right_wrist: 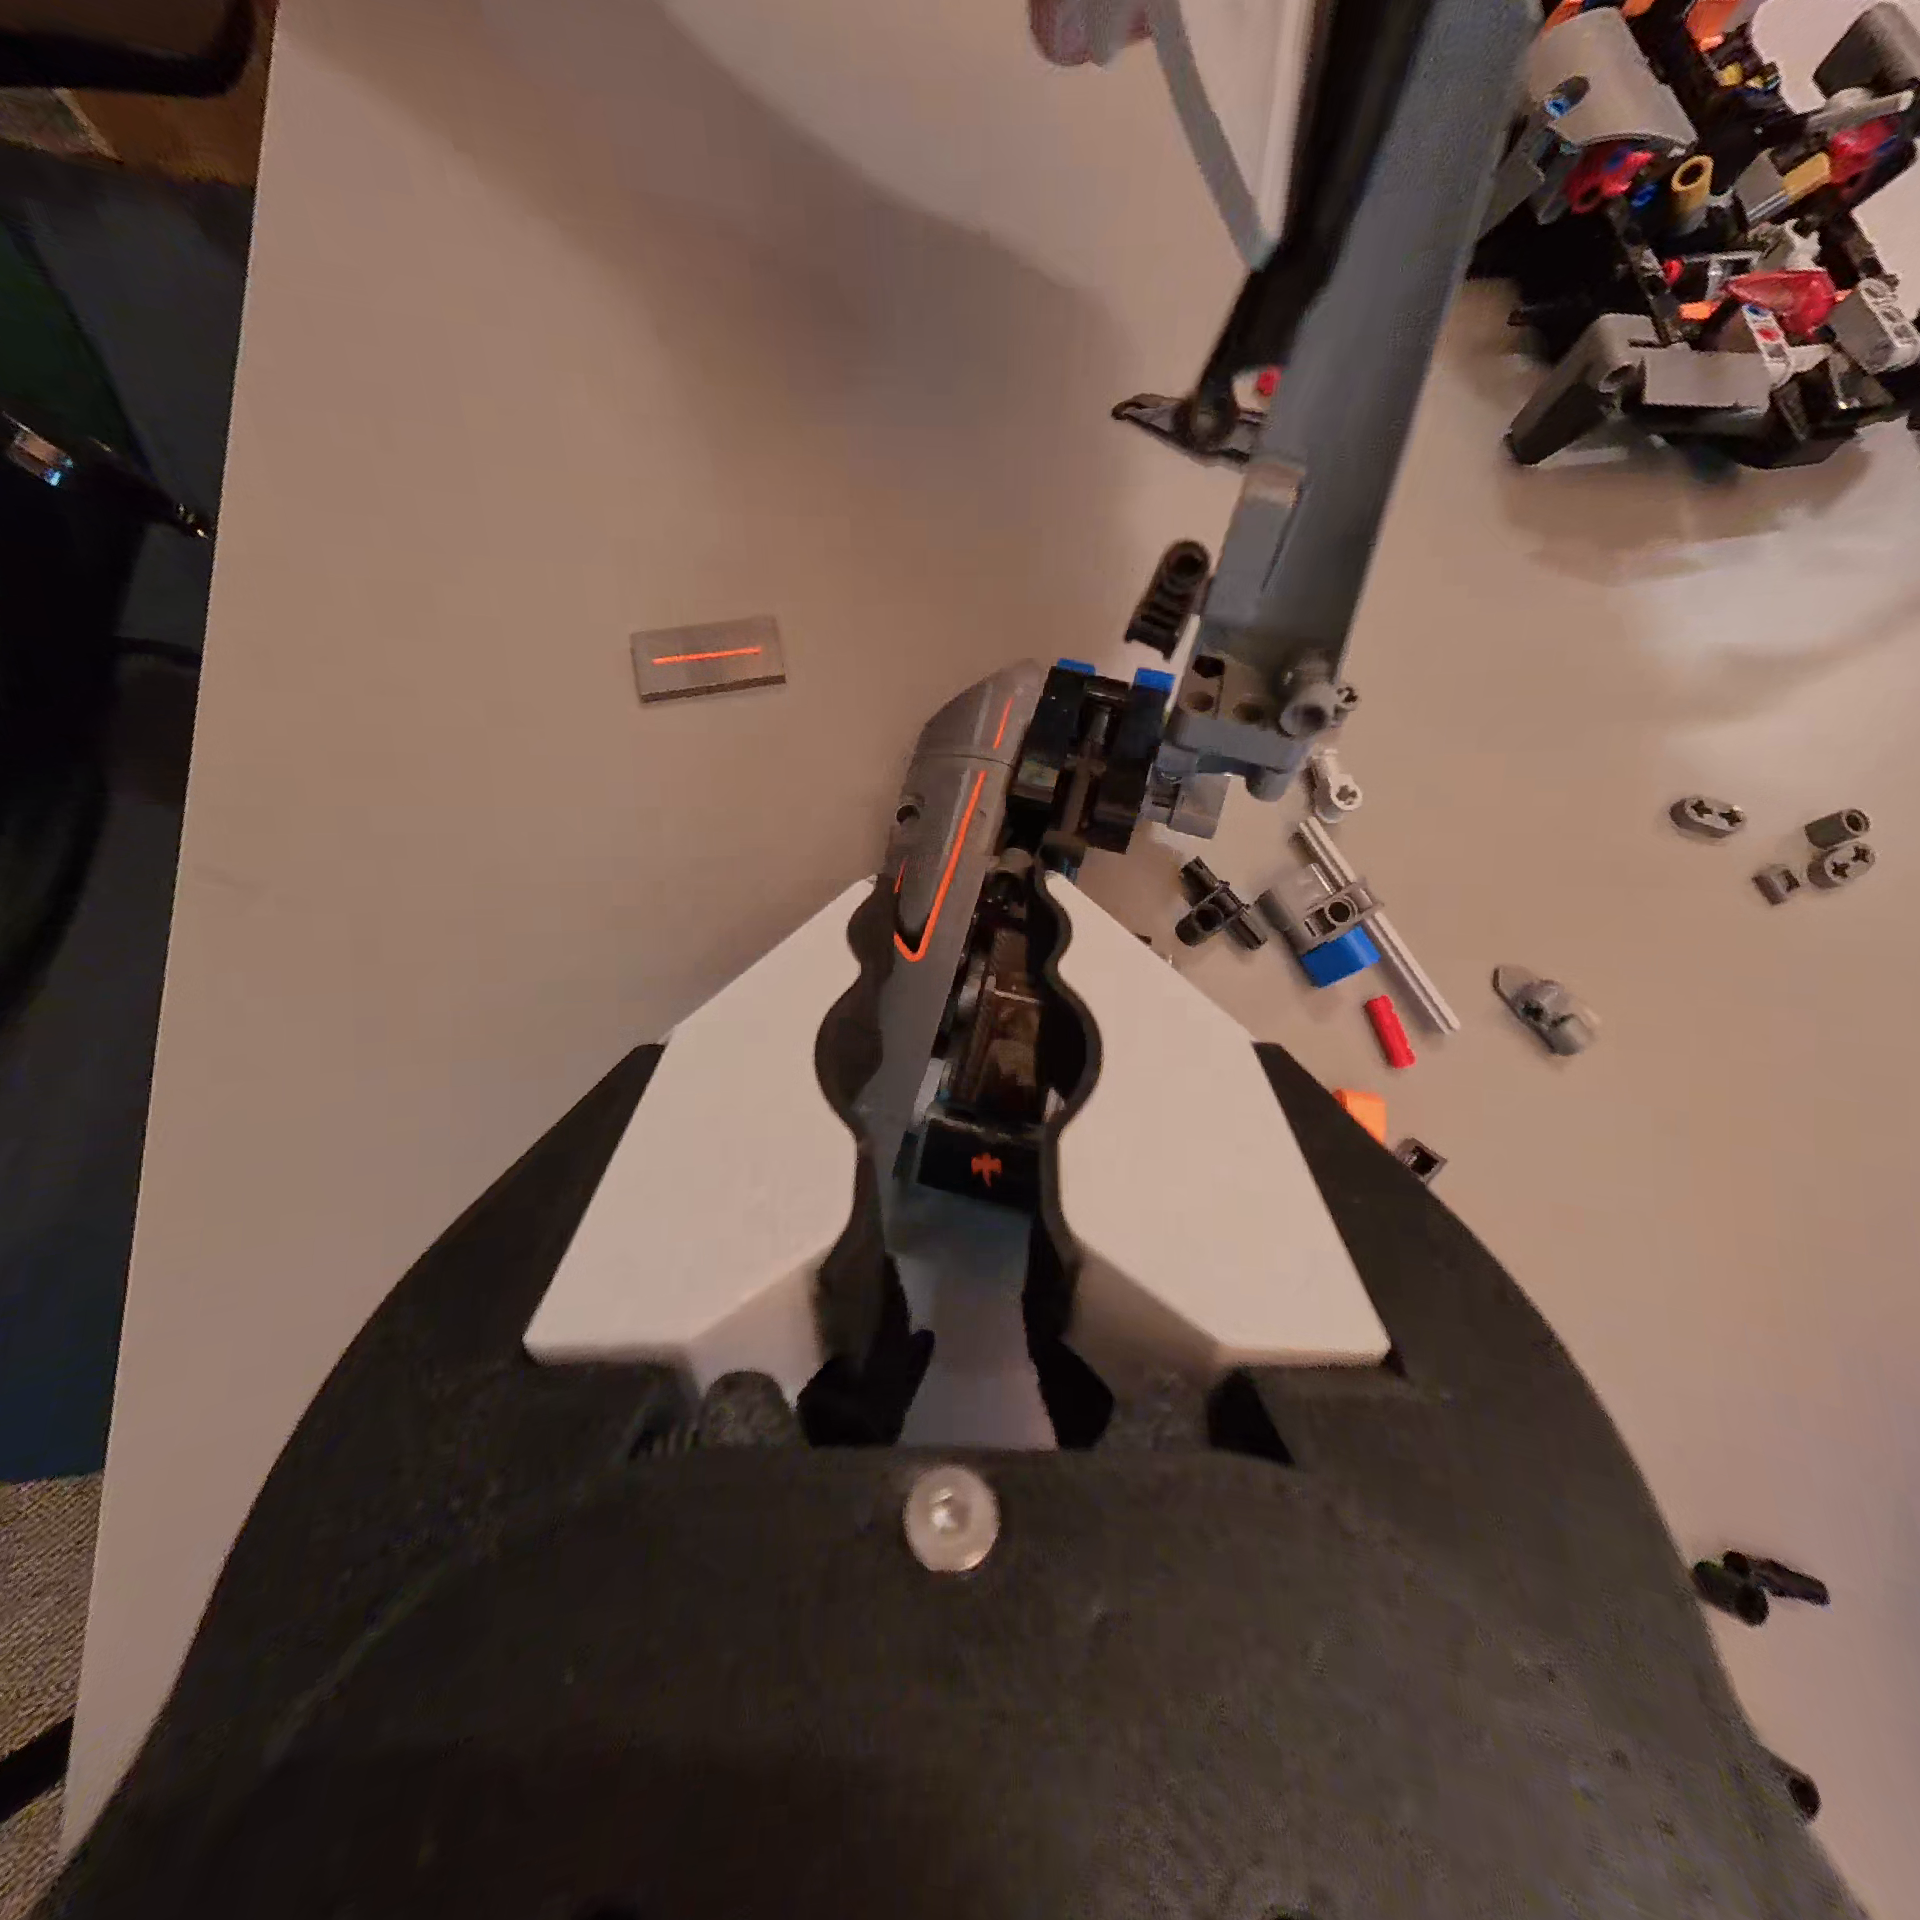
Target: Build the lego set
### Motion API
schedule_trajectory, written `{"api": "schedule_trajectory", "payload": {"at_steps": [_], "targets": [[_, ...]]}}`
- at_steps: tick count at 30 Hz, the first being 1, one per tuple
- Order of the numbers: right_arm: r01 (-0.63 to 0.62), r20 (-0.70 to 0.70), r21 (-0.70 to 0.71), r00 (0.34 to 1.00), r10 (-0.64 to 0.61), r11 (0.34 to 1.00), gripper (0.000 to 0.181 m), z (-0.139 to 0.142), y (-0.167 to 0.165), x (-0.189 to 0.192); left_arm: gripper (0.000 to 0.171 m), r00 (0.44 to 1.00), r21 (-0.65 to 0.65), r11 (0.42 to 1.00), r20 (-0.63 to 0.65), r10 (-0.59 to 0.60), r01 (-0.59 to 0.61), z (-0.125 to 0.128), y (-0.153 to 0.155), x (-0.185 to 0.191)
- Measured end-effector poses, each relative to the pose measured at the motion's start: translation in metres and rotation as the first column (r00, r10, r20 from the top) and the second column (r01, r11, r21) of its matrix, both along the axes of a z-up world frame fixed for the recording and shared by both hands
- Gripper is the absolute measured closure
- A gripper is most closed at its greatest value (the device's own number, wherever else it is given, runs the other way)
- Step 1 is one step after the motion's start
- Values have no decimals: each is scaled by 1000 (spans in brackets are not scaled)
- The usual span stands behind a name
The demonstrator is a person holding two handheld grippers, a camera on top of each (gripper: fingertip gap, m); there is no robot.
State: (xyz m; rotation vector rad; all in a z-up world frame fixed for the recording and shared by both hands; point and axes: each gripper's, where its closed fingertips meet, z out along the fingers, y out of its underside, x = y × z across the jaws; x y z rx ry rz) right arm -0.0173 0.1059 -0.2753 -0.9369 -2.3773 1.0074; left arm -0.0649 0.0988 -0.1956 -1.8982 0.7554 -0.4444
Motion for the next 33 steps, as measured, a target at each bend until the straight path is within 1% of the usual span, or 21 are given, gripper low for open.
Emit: {"api": "schedule_trajectory", "payload": {"at_steps": [1,5,9,10,13,14,16,17,19,20,22,24,27,29,31,33], "targets": [[-6,6,-4,1000,6,1000,159,0,0,0,171,1000,4,1000,-21,-17,17,0,6,2],[-19,12,-49,1000,20,999,158,0,1,0,171,995,-35,994,2,-100,101,2,25,22],[-27,13,-64,1000,28,998,158,1,1,0,171,982,-73,981,-34,-184,181,-5,35,43],[-28,14,-69,999,29,997,158,1,1,-1,171,981,-86,978,-17,-192,190,-5,36,46],[-12,15,-103,1000,14,995,157,2,1,-1,171,983,-74,981,13,-181,181,-3,36,44],[-4,16,-109,1000,5,994,155,3,2,-1,171,986,-65,984,18,-163,164,-2,35,40],[14,3,-109,1000,-14,994,145,5,2,-2,171,989,-44,990,70,-132,136,5,29,32],[21,-17,-121,1000,-23,992,144,9,3,-3,171,989,-32,993,91,-114,117,8,27,27],[45,-23,-140,999,-49,989,136,14,4,-4,171,990,-37,996,112,-81,86,5,23,17],[69,-17,-137,997,-72,988,135,16,8,-3,171,990,-42,997,129,-63,69,4,21,12],[136,-53,-133,988,-144,982,156,28,15,-2,171,973,-32,997,224,-60,69,13,14,10],[180,-87,-171,976,-197,969,160,47,11,-3,171,963,-10,998,264,-61,66,21,9,11],[188,-138,-280,963,-233,941,158,74,-7,-12,171,941,20,996,326,-91,89,32,3,19],[182,-158,-322,957,-242,929,154,84,-15,-17,171,938,24,994,328,-111,109,33,-1,27],[172,-151,-350,960,-236,921,161,87,-22,-20,171,938,30,992,325,-123,120,34,-4,32],[151,-168,-345,961,-219,926,175,87,-30,-21,171,930,43,990,341,-138,132,39,-8,38]]}}
